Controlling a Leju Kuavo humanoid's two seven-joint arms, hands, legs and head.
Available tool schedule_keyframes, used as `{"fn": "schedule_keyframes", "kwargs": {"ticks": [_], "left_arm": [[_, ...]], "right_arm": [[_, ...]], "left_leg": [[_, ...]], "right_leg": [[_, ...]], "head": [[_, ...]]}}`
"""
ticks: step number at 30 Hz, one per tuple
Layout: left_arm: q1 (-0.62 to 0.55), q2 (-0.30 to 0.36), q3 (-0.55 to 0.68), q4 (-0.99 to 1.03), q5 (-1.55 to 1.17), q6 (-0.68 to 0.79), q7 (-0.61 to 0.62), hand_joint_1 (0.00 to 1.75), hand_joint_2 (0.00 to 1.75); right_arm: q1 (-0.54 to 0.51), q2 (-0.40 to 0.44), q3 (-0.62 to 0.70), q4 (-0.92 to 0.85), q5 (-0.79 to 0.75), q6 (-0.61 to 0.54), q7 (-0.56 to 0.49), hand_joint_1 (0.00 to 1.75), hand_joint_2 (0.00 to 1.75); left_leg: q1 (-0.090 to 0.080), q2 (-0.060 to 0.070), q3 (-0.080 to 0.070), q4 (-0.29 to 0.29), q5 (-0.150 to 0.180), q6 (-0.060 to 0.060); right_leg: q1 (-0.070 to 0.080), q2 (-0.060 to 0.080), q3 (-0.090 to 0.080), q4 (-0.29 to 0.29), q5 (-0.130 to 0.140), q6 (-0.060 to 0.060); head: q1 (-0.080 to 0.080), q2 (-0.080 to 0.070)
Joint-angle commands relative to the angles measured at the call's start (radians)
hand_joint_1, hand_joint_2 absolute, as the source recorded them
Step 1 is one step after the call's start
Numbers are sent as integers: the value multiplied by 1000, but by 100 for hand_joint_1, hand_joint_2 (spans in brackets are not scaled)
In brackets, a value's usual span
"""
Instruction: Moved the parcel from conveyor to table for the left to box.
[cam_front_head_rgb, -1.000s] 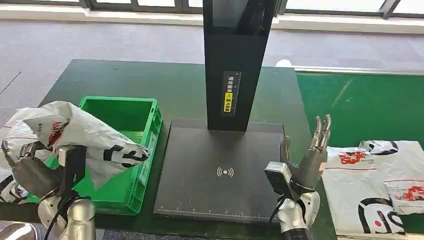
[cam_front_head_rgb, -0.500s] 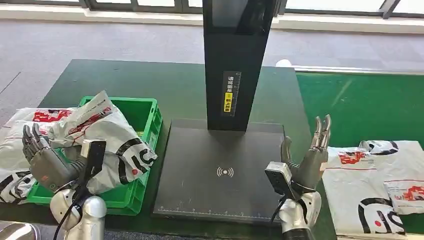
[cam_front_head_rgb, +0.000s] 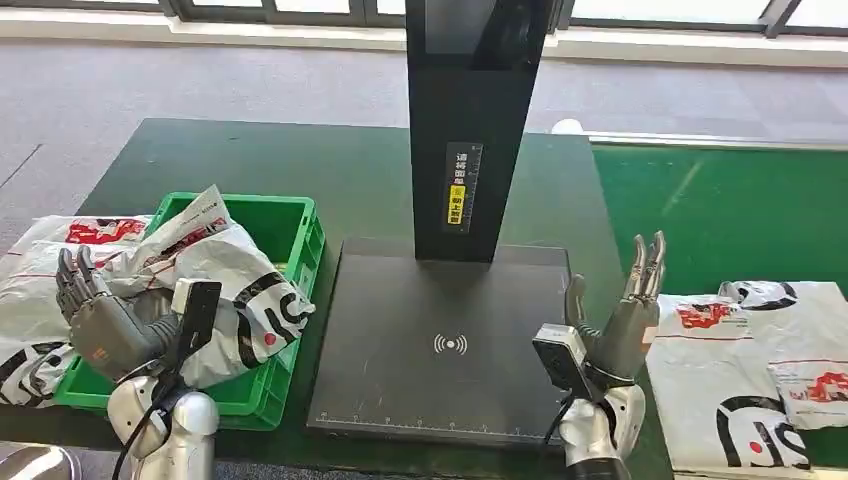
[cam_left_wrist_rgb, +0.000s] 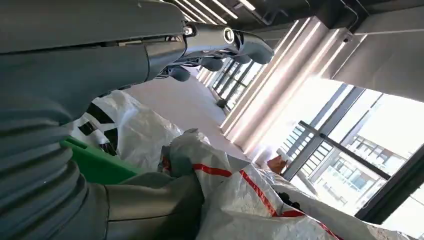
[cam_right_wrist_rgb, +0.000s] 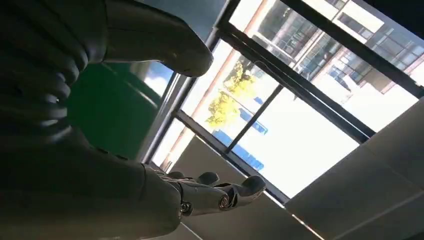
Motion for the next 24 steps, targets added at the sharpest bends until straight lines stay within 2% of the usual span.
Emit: {"fn": "schedule_keyframes", "kwargs": {"ticks": [1, 6, 9, 15, 16, 19, 24], "left_arm": [[70, -46, -44, -4, 10, -4, 13, 0, 175], [96, -46, -65, -20, 36, -4, 7, 0, 175], [104, -46, -115, 75, 49, -4, -9, 0, 175], [89, -42, -134, 150, 29, -4, 20, 0, 175], [83, -14, -172, 191, 19, -17, 61, 0, 175], [80, 11, -217, 232, 12, -70, 89, 0, 175], [79, 18, -238, 250, 12, -94, 93, 0, 175]], "right_arm": [[-16, 3, -52, 38, -3, 1, 2, 0, 175], [-11, 4, -57, 32, -3, 1, 2, 0, 175], [-1, 5, -68, 14, 7, -7, 3, 0, 175], [6, 9, -83, 0, 9, -1, 4, 0, 175], [13, 11, -88, -12, 14, 3, 6, 0, 175], [20, 11, -100, -19, 18, 10, 6, 0, 175], [22, 11, -107, -23, 19, 14, 6, 0, 175]], "left_leg": [[-1, 1, 4, -3, 0, 0], [-1, 1, 4, -2, -1, 0], [-1, 1, 4, -2, -1, 1], [-1, 0, 4, -3, 0, 1], [-2, 0, 4, -3, 0, 1], [-2, -1, 4, -3, 0, 0], [-3, -14, 6, -2, 1, 1]], "right_leg": [[-1, -1, 4, -3, 0, 0], [-1, 0, 4, -2, -1, 0], [-1, 0, 4, -2, -1, 0], [-1, -1, 5, -4, 0, 0], [-2, -1, 4, -2, -1, 0], [-1, -2, 4, -3, -1, 0], [-3, -12, 9, -2, -5, 4]], "head": [[0, 0], [0, 0], [0, 0], [0, 0], [0, 0], [0, 0], [0, 0]]}}
